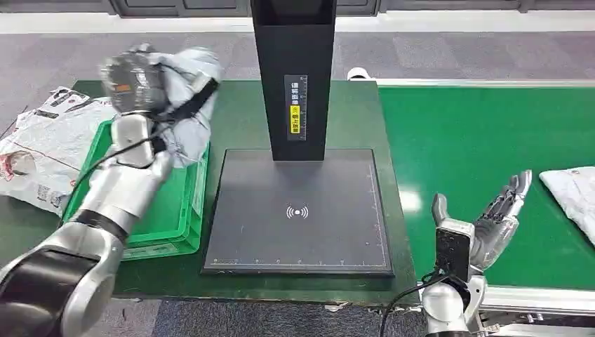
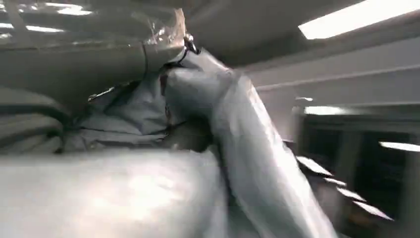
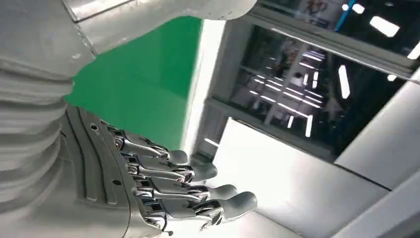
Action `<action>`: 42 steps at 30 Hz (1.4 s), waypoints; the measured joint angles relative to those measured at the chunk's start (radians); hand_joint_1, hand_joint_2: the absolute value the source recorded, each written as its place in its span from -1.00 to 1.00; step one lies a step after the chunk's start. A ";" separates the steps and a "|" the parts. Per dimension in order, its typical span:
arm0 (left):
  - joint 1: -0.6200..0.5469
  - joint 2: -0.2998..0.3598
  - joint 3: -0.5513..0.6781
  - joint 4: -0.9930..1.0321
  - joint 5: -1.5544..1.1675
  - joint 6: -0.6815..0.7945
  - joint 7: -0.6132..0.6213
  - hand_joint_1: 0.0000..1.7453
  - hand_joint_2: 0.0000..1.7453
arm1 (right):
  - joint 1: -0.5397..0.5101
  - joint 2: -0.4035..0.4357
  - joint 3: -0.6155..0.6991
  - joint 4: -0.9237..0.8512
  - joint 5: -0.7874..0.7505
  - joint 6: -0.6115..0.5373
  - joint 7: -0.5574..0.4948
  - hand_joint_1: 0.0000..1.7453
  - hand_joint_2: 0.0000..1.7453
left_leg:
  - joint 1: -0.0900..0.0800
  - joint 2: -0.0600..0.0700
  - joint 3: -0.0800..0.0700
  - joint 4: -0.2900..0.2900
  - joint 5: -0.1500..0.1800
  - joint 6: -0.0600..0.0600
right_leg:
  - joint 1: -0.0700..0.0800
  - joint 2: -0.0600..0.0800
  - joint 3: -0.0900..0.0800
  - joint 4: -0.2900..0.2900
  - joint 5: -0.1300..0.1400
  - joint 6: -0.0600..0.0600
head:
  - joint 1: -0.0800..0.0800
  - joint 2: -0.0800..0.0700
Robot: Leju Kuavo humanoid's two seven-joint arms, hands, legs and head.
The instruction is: Moved the parcel from conveyor to table for the left to box.
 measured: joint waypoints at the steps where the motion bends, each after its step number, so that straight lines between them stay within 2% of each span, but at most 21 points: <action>1: 0.000 0.035 0.020 0.002 -0.003 -0.001 0.016 1.00 1.00 | 0.006 0.000 0.000 0.000 0.008 0.000 0.006 -1.00 1.00 | 0.001 0.000 0.000 0.000 0.000 0.000 | 0.000 0.000 -0.001 0.000 0.000 0.000 | 0.000 0.000; 5: 0.016 0.127 0.044 0.035 -0.013 -0.001 0.075 1.00 1.00 | 0.017 0.000 -0.002 0.000 0.027 0.000 0.035 -1.00 1.00 | 0.002 -0.002 -0.001 0.000 0.001 -0.001 | 0.003 -0.002 -0.001 0.000 -0.001 -0.002 | 0.000 0.000; 11: 0.017 0.127 0.044 0.035 -0.013 -0.001 0.075 1.00 1.00 | 0.017 0.000 -0.002 0.000 0.027 0.000 0.035 -1.00 1.00 | 0.002 -0.002 -0.001 0.000 0.001 -0.001 | 0.003 -0.002 -0.001 0.000 -0.001 -0.002 | 0.000 0.000; 14: 0.025 0.151 0.064 0.049 -0.013 -0.018 0.080 1.00 1.00 | 0.019 0.000 -0.002 0.000 0.035 0.000 0.045 -1.00 1.00 | 0.002 -0.003 -0.001 0.000 0.001 -0.001 | 0.003 -0.003 -0.001 0.000 -0.001 -0.002 | 0.000 0.000; 15: 0.030 0.168 0.075 0.065 -0.013 -0.040 0.084 1.00 1.00 | 0.020 0.000 -0.003 -0.001 0.039 0.000 0.051 -1.00 1.00 | 0.002 -0.005 -0.002 0.000 0.001 -0.001 | 0.003 -0.004 -0.001 0.000 -0.002 -0.002 | 0.000 0.000; 16: 0.038 0.186 0.077 0.134 -0.013 -0.274 0.062 1.00 1.00 | 0.026 0.000 -0.003 -0.007 0.040 0.000 0.076 -1.00 1.00 | 0.002 -0.008 -0.002 0.000 0.001 -0.001 | 0.001 -0.007 0.000 0.000 -0.002 -0.002 | 0.000 0.000; 17: 0.062 0.189 0.071 0.168 -0.015 -0.344 0.062 1.00 1.00 | 0.036 -0.001 -0.003 -0.014 0.043 0.000 0.079 -1.00 1.00 | 0.001 -0.007 -0.003 0.000 0.001 -0.001 | 0.002 -0.006 0.000 -0.001 -0.002 -0.002 | 0.000 0.000; 21: 0.066 0.192 0.066 0.203 -0.018 -0.357 0.059 1.00 1.00 | 0.041 -0.001 -0.003 -0.021 0.046 0.000 0.079 -1.00 1.00 | 0.001 -0.007 -0.003 0.001 0.001 -0.001 | 0.002 -0.006 0.000 -0.001 -0.001 -0.002 | 0.000 0.000; 22: 0.065 0.192 0.066 0.207 -0.018 -0.371 0.053 0.86 1.00 | 0.041 -0.001 -0.003 -0.021 0.045 0.000 0.080 -1.00 1.00 | 0.001 -0.007 -0.003 0.001 0.001 -0.001 | 0.002 -0.006 0.000 -0.001 -0.002 -0.002 | 0.000 0.000; 23: 0.064 0.192 0.065 0.211 -0.018 -0.400 0.040 -0.68 1.00 | 0.041 -0.001 -0.002 -0.022 0.039 0.000 0.086 -1.00 1.00 | 0.001 -0.007 -0.003 0.001 0.001 -0.001 | 0.002 -0.006 0.000 -0.001 -0.002 -0.002 | 0.000 0.000; 24: 0.063 0.192 0.063 0.220 -0.016 -0.445 0.019 -1.00 1.00 | 0.042 -0.002 -0.003 -0.023 0.035 0.000 0.095 -1.00 1.00 | 0.001 -0.007 -0.003 0.001 0.000 -0.001 | 0.002 -0.006 0.000 -0.001 -0.002 -0.002 | 0.000 0.000; 28: 0.067 0.185 -0.004 0.267 0.013 -0.608 -0.081 -1.00 1.00 | 0.049 -0.010 -0.003 -0.028 0.024 0.029 0.126 -1.00 1.00 | 0.002 -0.007 -0.002 0.001 0.000 -0.001 | 0.002 -0.006 -0.001 -0.001 -0.002 -0.002 | 0.000 0.000; 32: 0.076 0.146 0.003 0.293 0.164 -0.602 -0.272 -1.00 1.00 | 0.076 -0.019 -0.003 -0.043 0.029 0.040 0.143 -1.00 1.00 | 0.001 -0.008 -0.003 0.001 0.001 -0.001 | 0.002 -0.007 0.000 -0.001 -0.002 -0.002 | 0.000 0.000; 39: 0.079 0.057 0.094 0.290 0.447 -0.542 -0.472 -1.00 1.00 | 0.105 -0.024 -0.003 -0.064 0.029 0.054 0.148 -1.00 1.00 | 0.001 -0.009 -0.003 0.001 0.000 -0.001 | 0.002 -0.007 0.000 -0.001 -0.002 -0.001 | 0.000 0.000; 42: 0.080 0.019 0.157 0.272 0.596 -0.568 -0.572 -1.00 1.00 | 0.105 -0.026 -0.003 -0.064 0.028 0.052 0.148 -1.00 1.00 | 0.001 -0.009 -0.003 0.001 0.000 -0.001 | 0.002 -0.008 0.000 -0.001 -0.002 -0.002 | 0.000 0.000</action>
